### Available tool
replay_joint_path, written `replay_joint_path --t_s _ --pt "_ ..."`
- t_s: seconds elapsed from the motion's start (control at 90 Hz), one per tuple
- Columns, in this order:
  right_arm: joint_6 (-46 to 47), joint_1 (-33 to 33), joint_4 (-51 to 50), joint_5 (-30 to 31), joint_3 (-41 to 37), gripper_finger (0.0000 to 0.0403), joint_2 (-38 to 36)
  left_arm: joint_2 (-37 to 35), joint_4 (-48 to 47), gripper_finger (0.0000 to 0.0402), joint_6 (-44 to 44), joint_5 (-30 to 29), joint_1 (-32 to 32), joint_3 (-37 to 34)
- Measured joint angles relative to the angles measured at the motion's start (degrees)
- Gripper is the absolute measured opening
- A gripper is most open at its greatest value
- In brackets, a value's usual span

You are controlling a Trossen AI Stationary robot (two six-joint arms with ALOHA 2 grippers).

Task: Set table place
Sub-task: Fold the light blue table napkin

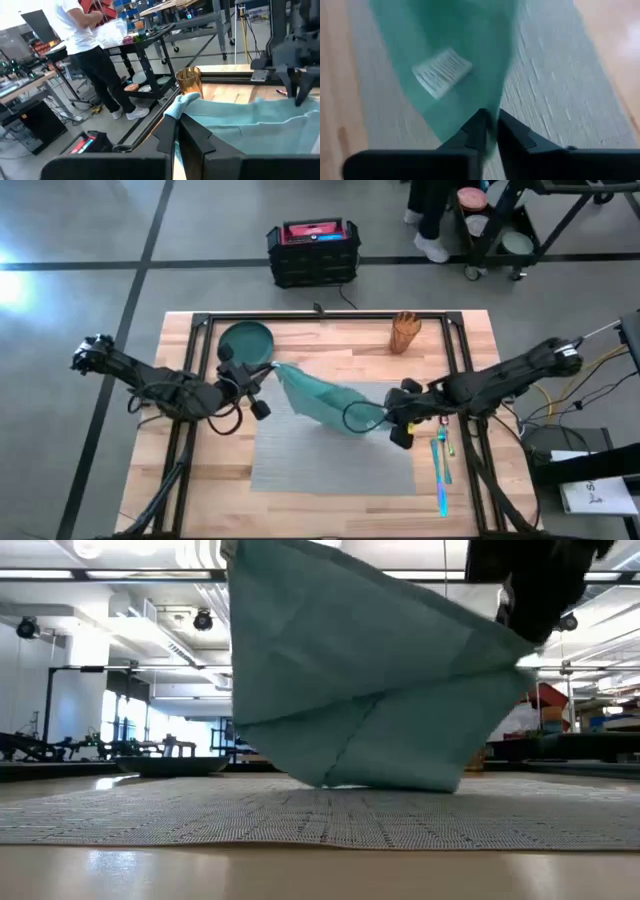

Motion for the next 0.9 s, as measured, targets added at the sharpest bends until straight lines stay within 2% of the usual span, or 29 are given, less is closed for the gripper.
replay_joint_path --t_s 0.167,0.256,0.333,0.4,0.489,0.544,0.6,0.722,0.9 --pt "-5.8 -0.9 -5.0 -14.3 0.8 0.0146 3.3 -0.1 0.6 0.0000 3.2 0.0 0.0 2.4" --pt "-7.8 -2.0 -8.2 -16.7 3.7 0.0177 2.6 0.0 0.8 0.0000 4.2 2.0 0.0 4.1" --pt "-11.4 -3.2 -9.2 -14.1 7.1 0.0195 1.1 0.1 0.7 0.0000 4.4 5.1 0.1 5.2" --pt "-16.1 -4.1 -7.3 -8.0 10.2 0.0205 0.0 0.4 0.7 0.0000 4.5 7.8 0.2 5.9" --pt "-22.6 -5.0 0.9 3.5 12.9 0.0215 -0.7 0.9 0.9 0.0000 4.3 9.1 0.2 6.2" --pt "-27.1 -5.6 9.0 7.5 13.5 0.0219 -0.6 1.4 0.8 0.0000 4.1 9.3 0.2 6.2" --pt "-30.9 -6.5 18.7 7.7 13.4 0.0221 0.2 2.0 0.9 0.0000 4.1 9.4 0.2 6.2" --pt "-32.2 -7.5 37.7 7.6 10.3 0.0218 3.6 3.5 1.1 0.0000 4.1 9.4 0.4 6.2" --pt "-31.2 -7.5 52.4 7.7 8.1 0.0202 13.8 4.3 1.1 0.0000 4.0 9.4 0.3 6.2"
